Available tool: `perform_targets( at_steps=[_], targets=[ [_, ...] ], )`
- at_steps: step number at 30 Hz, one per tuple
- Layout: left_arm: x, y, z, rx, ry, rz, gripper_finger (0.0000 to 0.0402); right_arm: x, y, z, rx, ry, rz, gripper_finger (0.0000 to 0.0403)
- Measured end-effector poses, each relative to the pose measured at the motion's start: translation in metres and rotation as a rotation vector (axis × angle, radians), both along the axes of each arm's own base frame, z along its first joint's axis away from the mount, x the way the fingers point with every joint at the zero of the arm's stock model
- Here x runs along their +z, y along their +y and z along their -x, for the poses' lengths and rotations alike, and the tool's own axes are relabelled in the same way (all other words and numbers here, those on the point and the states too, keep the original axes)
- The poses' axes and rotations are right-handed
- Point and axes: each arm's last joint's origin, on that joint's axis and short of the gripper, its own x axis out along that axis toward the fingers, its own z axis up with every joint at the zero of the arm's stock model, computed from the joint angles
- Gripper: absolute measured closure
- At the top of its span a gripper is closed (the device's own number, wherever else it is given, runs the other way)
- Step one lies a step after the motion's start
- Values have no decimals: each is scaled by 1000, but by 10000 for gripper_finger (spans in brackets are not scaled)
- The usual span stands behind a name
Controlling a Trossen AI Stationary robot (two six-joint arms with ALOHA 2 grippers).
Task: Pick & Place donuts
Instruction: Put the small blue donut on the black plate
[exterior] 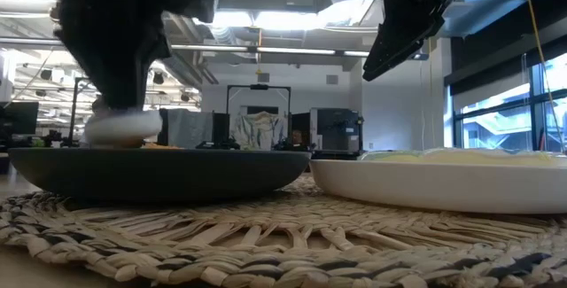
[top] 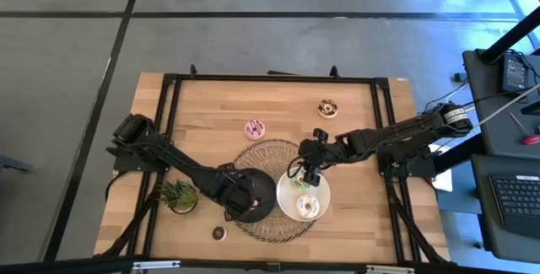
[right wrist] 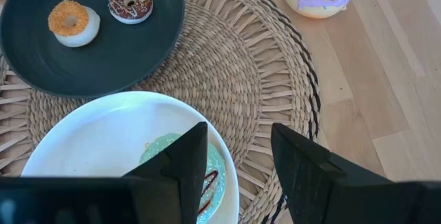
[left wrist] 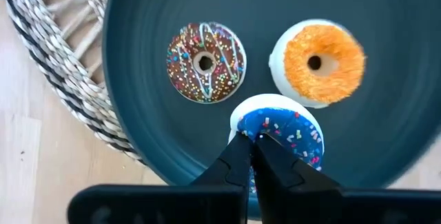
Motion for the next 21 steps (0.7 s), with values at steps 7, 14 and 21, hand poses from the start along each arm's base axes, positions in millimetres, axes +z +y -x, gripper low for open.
perform_targets(
  at_steps=[7, 14, 21],
  targets=[
    [-28, -2, -5, 0, 94, -38, 399, 0, 0, 0, -2, -1, -1, 240],
    [-34, -3, -6, -1, 107, -45, 385, 0, 0, 0, -2, -1, -2, 240],
    [-31, -3, -6, -11, 102, -43, 358, 0, 0, 0, -3, -2, -2, 240]
  ],
)
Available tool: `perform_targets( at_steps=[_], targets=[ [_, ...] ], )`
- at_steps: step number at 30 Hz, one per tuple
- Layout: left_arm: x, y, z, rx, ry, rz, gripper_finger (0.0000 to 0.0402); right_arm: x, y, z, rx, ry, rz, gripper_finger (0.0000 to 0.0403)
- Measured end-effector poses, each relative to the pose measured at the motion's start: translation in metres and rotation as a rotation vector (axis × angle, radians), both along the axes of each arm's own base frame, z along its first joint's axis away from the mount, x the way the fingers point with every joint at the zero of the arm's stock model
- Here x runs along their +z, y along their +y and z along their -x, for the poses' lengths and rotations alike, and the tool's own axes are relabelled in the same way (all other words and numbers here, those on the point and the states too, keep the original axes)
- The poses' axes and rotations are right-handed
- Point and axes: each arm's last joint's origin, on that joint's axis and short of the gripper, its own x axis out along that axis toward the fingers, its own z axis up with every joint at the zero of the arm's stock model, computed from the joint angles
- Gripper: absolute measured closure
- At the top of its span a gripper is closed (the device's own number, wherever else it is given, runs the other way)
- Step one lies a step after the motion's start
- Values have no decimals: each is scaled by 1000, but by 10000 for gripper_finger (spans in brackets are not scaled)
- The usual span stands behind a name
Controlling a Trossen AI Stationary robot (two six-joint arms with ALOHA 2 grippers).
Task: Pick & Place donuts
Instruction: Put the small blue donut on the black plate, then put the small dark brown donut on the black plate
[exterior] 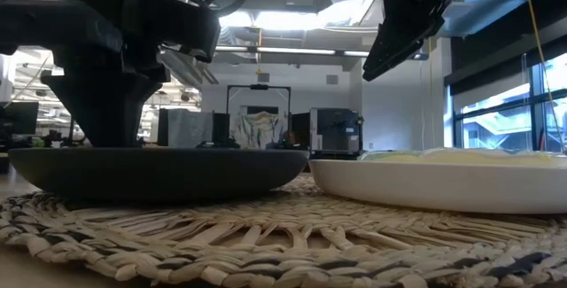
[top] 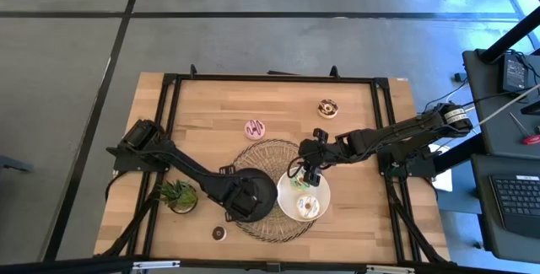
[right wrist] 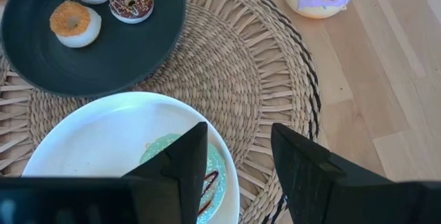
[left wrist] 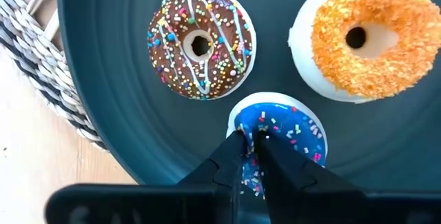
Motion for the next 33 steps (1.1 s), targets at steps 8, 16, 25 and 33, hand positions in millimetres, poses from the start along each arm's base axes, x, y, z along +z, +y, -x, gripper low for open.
perform_targets(
  at_steps=[8, 16, 25, 33],
  targets=[
    [0, 0, 0, 1, -2, -3, 329, 0, 0, 0, 1, 0, 0, 240],
    [0, 1, 0, 2, -6, -14, 294, 0, 0, 0, 0, 0, 0, 240],
    [4, 6, -1, 8, -6, -5, 277, 0, 0, 0, 1, 1, 0, 240],
    [24, 9, 4, 13, -39, 33, 278, 0, 0, 0, 2, 4, 2, 240]
  ],
)
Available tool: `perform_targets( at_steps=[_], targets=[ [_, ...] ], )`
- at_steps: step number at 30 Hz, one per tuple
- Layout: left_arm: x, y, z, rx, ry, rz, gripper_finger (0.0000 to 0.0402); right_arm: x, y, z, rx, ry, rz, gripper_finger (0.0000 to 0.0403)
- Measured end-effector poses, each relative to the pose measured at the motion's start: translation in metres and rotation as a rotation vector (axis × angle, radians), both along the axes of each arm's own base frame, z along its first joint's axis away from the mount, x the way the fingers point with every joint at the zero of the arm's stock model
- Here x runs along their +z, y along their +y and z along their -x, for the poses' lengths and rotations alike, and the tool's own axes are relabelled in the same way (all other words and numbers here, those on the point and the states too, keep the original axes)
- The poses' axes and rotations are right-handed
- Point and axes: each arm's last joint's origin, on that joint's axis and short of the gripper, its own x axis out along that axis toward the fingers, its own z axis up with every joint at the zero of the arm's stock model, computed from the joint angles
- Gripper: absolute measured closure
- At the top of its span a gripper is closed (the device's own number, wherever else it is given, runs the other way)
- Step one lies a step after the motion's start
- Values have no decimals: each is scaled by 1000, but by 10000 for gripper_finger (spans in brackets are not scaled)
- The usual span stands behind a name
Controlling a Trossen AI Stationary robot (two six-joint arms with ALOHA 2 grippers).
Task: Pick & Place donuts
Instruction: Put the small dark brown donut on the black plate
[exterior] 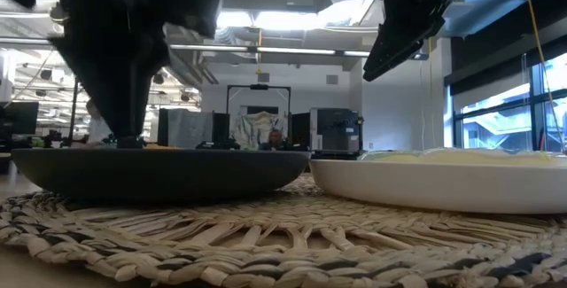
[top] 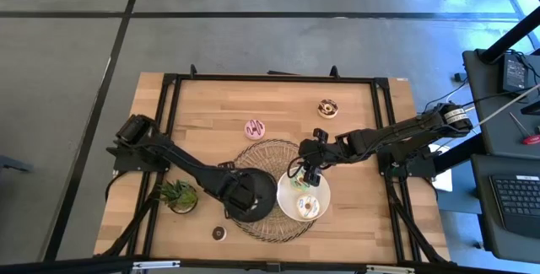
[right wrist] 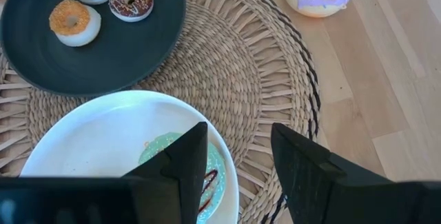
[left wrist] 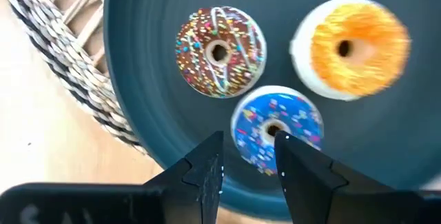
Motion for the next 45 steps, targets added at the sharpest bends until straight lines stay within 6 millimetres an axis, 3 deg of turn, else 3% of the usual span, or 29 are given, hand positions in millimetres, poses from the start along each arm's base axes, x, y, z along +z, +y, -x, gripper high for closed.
perform_targets(
  at_steps=[4, 9, 19, 30, 45],
  targets=[
    [16, -2, 6, 48, -28, 83, 275, 0, 0, 0, 0, 0, 0, 240],
    [25, -19, 18, 144, -43, 177, 276, 0, 0, 0, 0, 1, 1, 240],
    [25, -65, 45, 4, -68, 188, 279, 0, 0, 0, -2, 1, -1, 240],
    [20, -100, 60, -100, -147, 200, 292, 0, 0, -1, -5, -8, -5, 240],
    [-13, -110, 58, -114, -79, 147, 300, 1, 0, -1, -5, -15, -6, 240]
  ],
)
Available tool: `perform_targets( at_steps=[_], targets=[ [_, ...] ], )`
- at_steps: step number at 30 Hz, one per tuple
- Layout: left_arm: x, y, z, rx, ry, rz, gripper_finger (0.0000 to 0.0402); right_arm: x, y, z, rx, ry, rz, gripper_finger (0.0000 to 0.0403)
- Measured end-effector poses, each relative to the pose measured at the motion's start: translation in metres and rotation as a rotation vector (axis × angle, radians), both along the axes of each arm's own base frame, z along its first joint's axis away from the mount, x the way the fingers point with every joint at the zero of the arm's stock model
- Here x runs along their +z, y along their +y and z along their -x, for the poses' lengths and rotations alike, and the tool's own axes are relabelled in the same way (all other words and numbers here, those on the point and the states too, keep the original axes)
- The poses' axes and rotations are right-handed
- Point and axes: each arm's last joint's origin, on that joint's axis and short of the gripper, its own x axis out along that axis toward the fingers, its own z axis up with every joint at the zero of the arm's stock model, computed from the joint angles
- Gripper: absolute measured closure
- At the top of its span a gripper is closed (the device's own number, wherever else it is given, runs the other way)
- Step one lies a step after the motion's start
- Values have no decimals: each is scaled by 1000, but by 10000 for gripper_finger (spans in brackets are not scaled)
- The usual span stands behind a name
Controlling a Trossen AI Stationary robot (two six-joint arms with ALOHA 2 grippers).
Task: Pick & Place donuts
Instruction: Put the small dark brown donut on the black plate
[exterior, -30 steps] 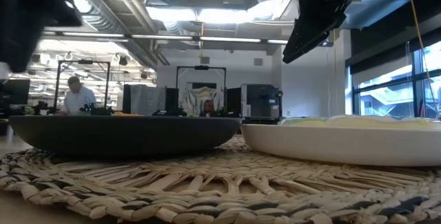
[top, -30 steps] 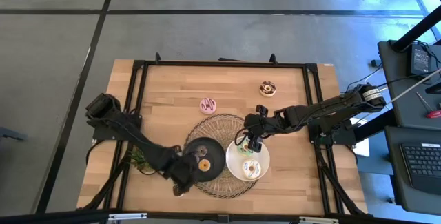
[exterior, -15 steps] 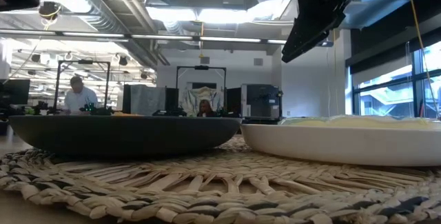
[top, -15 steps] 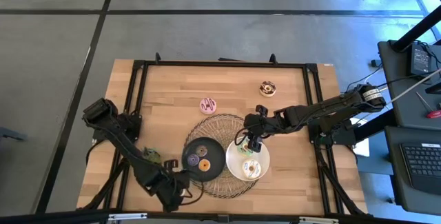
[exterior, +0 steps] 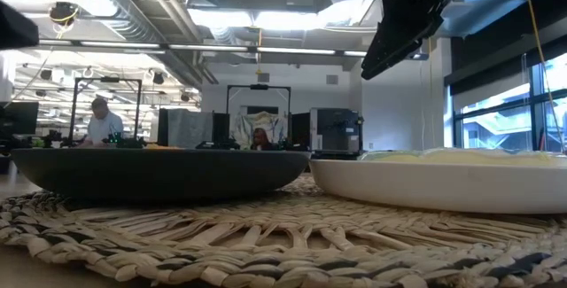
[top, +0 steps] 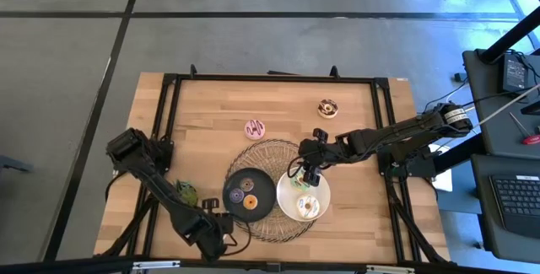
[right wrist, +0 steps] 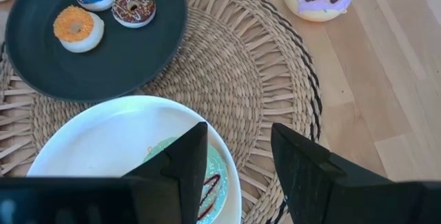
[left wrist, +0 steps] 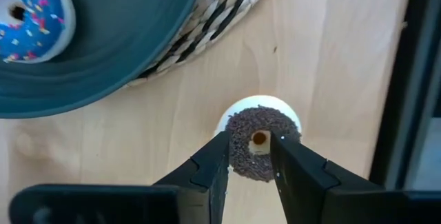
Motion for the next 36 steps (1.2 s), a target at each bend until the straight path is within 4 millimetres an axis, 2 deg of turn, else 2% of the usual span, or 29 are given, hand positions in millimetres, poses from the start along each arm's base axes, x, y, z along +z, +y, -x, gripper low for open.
perform_targets(
  at_steps=[13, 27, 36],
  targets=[
    [-22, -3, -3, -1, 50, -41, 300, 0, 0, 0, 1, -1, 1, 240],
    [-23, -4, -3, -5, 65, -26, 301, 0, 0, 0, 2, 0, 2, 240],
    [-23, -5, -2, -91, 108, 3, 315, 0, 0, 0, 5, 0, 4, 240]
  ],
)
